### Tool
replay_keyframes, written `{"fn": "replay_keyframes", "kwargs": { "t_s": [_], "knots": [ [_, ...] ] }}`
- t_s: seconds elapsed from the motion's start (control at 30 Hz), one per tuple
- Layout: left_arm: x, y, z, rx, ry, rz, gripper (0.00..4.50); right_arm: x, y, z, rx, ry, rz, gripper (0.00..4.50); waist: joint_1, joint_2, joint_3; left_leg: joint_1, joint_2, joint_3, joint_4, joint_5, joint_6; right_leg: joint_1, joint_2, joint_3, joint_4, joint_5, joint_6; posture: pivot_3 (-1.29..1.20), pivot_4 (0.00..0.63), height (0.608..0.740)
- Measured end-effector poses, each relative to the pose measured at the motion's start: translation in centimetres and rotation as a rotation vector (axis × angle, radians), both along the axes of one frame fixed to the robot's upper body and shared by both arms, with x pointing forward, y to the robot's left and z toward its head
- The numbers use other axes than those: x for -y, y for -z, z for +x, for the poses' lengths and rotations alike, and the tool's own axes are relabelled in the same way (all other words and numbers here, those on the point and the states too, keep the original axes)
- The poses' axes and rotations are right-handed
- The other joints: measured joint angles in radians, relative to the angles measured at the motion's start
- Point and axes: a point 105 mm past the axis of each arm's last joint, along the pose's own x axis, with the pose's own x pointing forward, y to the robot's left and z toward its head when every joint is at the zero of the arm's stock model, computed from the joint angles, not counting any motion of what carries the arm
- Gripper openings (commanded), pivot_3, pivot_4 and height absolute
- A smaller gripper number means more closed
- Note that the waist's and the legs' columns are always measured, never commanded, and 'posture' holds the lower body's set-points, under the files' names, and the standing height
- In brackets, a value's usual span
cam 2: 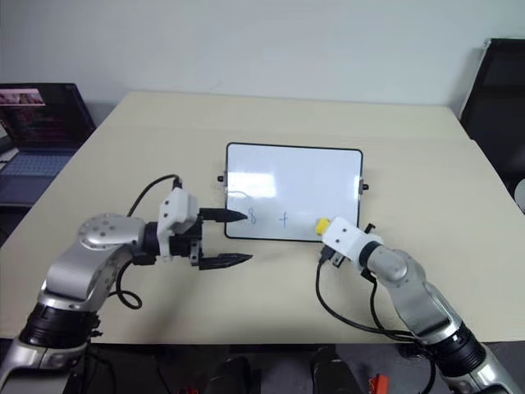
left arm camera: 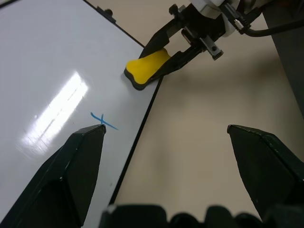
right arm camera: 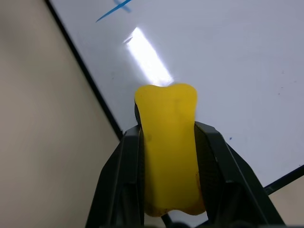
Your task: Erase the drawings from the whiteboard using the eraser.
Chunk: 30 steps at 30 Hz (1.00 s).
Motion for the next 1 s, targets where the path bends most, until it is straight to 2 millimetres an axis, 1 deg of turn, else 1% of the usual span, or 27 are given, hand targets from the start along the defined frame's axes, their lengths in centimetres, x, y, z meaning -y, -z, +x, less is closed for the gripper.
{"fn": "replay_keyframes", "kwargs": {
  "t_s": [0.07, 0.17, 0.3, 0.4, 0.53, 0.63, 0.73, 0.83, 0.9, 0.97, 1.0],
  "knots": [
    [-0.2, 0.1, 0.0, 0.000, -0.005, 0.013, 4.50, 0.0, -0.5, 0.7, 0.039, 0.008, -0.014, 1.12, 0.000, 0.000, 0.000, 0.000, 0.000, 0.000, 0.002, 0.000, 0.000, 0.000, 0.000, 0.000, 0.000, 0.001, 0.000, 0.00, 0.150, 0.740],
    [-0.3, 0.5, -0.2, -0.012, -0.004, 0.019, 4.50, 0.0, -2.1, 2.1, 0.132, 0.060, -0.002, 1.12, -0.001, 0.000, 0.000, 0.000, 0.000, 0.000, 0.004, 0.000, 0.001, 0.001, 0.000, 0.000, 0.000, 0.001, 0.001, 0.00, 0.150, 0.740],
    [-0.5, 1.1, -0.5, -0.032, 0.002, 0.025, 4.50, 0.0, -3.0, 2.9, 0.180, 0.085, 0.014, 1.12, 0.000, 0.000, 0.000, 0.000, 0.000, 0.000, 0.003, 0.000, 0.000, 0.001, 0.000, 0.000, 0.000, 0.001, 0.001, 0.00, 0.150, 0.740],
    [-0.6, 1.4, -0.6, -0.037, 0.001, 0.027, 4.50, -0.1, -2.7, 2.6, 0.148, 0.064, 0.001, 1.12, 0.001, 0.000, 0.000, 0.000, 0.000, 0.000, 0.002, 0.000, 0.000, 0.000, 0.000, 0.000, 0.000, 0.001, 0.001, 0.00, 0.150, 0.740],
    [-0.9, 1.8, -0.7, -0.046, -0.002, 0.034, 4.50, -0.5, -0.9, 1.0, 0.057, -0.018, -0.059, 1.12, 0.001, 0.000, 0.000, 0.000, 0.000, 0.000, 0.002, 0.000, 0.000, 0.000, 0.000, 0.000, 0.000, 0.001, 0.001, 0.00, 0.150, 0.740],
    [-0.9, 1.9, -0.7, -0.043, 0.000, 0.038, 4.50, -0.5, -0.7, 1.0, 0.056, -0.019, -0.063, 1.12, 0.000, 0.000, 0.000, 0.000, 0.000, 0.000, 0.004, 0.000, 0.001, 0.000, 0.000, 0.000, 0.000, 0.001, 0.001, 0.00, 0.150, 0.740],
    [-1.1, 2.2, -0.7, -0.041, -0.019, 0.043, 4.50, -0.7, -1.5, 1.4, 0.082, 0.022, 0.017, 1.12, 0.000, 0.000, 0.000, 0.000, 0.000, 0.000, 0.004, 0.000, 0.001, 0.000, 0.000, 0.001, 0.000, 0.001, 0.001, 0.00, 0.150, 0.740],
    [-1.3, 2.3, -0.5, -0.036, -0.045, 0.044, 4.50, 0.0, -2.9, 1.7, 0.117, 0.070, 0.122, 1.12, 0.001, 0.000, 0.000, -0.001, 0.000, 0.000, 0.002, 0.000, 0.001, 0.000, 0.000, 0.000, 0.000, 0.001, 0.001, 0.00, 0.150, 0.740],
    [-1.8, 2.4, -0.3, -0.031, -0.088, 0.037, 4.50, 0.0, -3.6, 0.9, 0.108, 0.072, 0.241, 1.12, 0.003, 0.000, 0.000, -0.001, 0.000, 0.000, -0.002, 0.000, 0.000, -0.001, 0.000, 0.000, 0.000, 0.000, 0.000, 0.00, 0.150, 0.740],
    [-2.1, 2.3, -0.1, -0.031, -0.134, 0.010, 4.50, 0.0, -3.9, -0.2, 0.064, 0.052, 0.348, 1.12, 0.004, 0.000, 0.000, -0.002, 0.000, -0.001, -0.004, 0.000, 0.000, -0.002, 0.000, -0.001, 0.000, -0.002, 0.000, 0.00, 0.150, 0.740],
    [-2.2, 2.2, -0.1, -0.035, -0.152, -0.005, 4.50, 0.0, -3.8, -0.7, 0.043, 0.042, 0.372, 1.12, 0.004, 0.000, 0.000, -0.002, 0.000, -0.001, -0.004, 0.000, 0.000, -0.002, 0.000, -0.001, 0.000, -0.002, 0.000, 0.00, 0.150, 0.740]
  ]
}}
